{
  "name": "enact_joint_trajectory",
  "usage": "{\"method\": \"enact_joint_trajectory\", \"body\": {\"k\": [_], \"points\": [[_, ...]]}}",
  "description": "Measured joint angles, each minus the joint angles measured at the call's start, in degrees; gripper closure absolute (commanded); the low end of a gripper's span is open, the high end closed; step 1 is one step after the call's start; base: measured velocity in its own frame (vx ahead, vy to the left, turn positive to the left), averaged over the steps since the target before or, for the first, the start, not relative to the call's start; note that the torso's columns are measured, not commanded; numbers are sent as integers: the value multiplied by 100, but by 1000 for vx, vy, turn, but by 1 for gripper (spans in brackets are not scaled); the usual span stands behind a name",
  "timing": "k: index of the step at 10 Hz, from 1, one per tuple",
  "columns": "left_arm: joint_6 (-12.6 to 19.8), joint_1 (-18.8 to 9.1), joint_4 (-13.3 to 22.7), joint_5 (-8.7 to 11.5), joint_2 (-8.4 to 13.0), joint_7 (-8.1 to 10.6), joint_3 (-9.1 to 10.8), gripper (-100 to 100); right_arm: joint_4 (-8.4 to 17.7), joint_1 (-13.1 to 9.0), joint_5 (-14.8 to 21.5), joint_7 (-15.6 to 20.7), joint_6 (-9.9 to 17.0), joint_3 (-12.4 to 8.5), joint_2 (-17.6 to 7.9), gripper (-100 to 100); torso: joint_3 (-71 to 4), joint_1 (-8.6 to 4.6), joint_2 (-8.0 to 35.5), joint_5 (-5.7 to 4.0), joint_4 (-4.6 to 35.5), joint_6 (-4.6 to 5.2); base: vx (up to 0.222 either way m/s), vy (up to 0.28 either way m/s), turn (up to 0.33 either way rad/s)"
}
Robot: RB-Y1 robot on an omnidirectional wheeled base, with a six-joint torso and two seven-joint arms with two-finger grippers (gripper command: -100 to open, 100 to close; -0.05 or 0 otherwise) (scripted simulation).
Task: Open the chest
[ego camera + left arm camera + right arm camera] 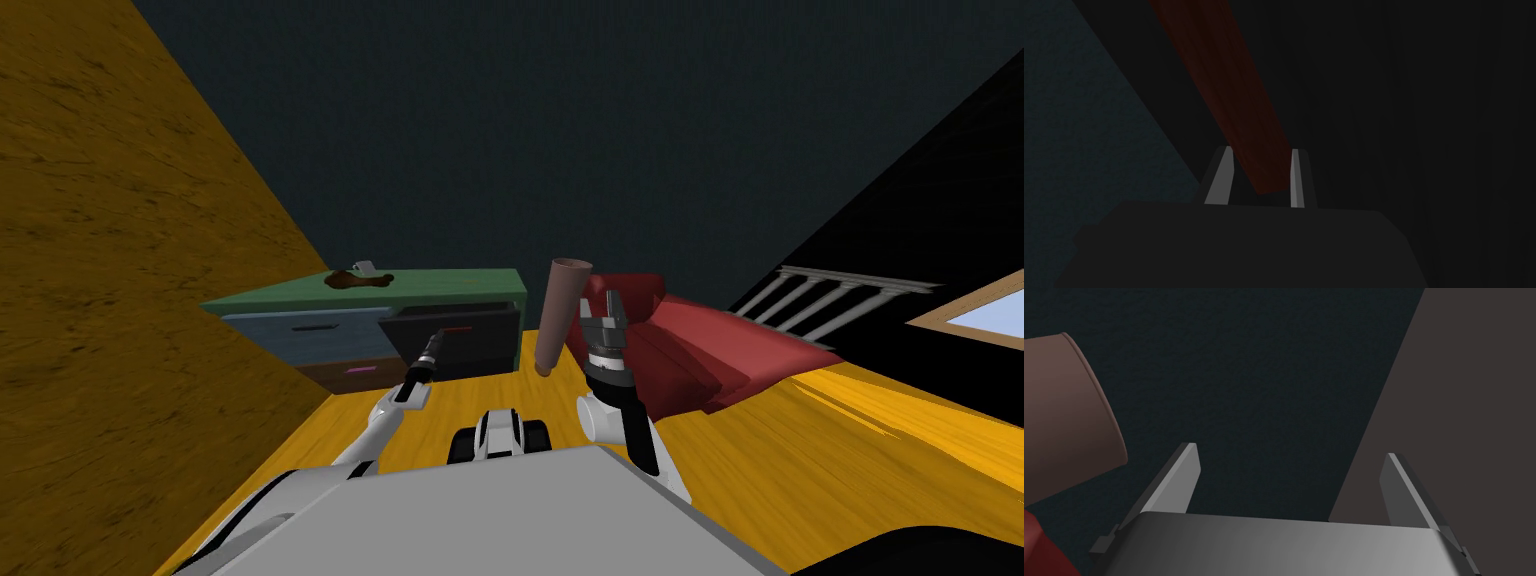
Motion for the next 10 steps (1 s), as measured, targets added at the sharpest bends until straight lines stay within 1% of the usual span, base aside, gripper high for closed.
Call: {"method": "enact_joint_trajectory", "body": {"k": [1, 2, 3, 5, 6, 7, 8, 9, 10], "points": [[0, -5, 48, 2, 3, 4, 1, 100, 0, 1, 0, 0, 0, 0, 0, 0, -11, 6, -16, 2, -6, 1, 0, 0, 0], [-3, -9, 46, 4, 3, 6, 2, 100, 0, 1, 0, 0, 0, 0, 0, 0, -9, 5, -11, 3, -4, 6, -127, -15, 30], [-3, -13, -11, 1, 10, 14, -3, 100, 0, -1, 0, 0, 0, 0, 0, 0, 15, 1, 31, 11, -9, 6, -192, -8, 23], [-51, -40, 79, -8, 15, 37, -25, 100, 1, -2, 0, 0, 0, 0, 0, 0, 11, 12, 18, 13, -12, 2, -191, -3, 22], [2, 27, -16, -19, 2, 41, -44, 100, 0, -2, 0, 0, 0, 0, 0, 0, 0, 14, 2, 9, -11, 0, -97, -2, -3], [22, 44, -26, -22, -8, 43, -53, -100, 0, 0, 0, 0, 0, 0, 0, 0, -17, 7, -29, 0, -2, 3, -43, -23, -132], [-57, -34, 131, 137, 127, -34, -173, -100, 0, 0, 0, 0, 0, 0, 0, 0, -19, -9, -27, -5, 1, 9, -27, -22, -56], [-51, 4, 58, 314, 199, -98, -255, -100, 0, 1, 0, 0, 0, 0, 0, 0, -6, -14, -6, -7, 7, 7, -2, -15, 17], [-29, -1, 39, 427, 224, -112, -285, -100, 0, 1, 0, 0, 0, 0, 0, 0, 4, -10, 8, -6, 12, 8, 12, -6, 7]]}}
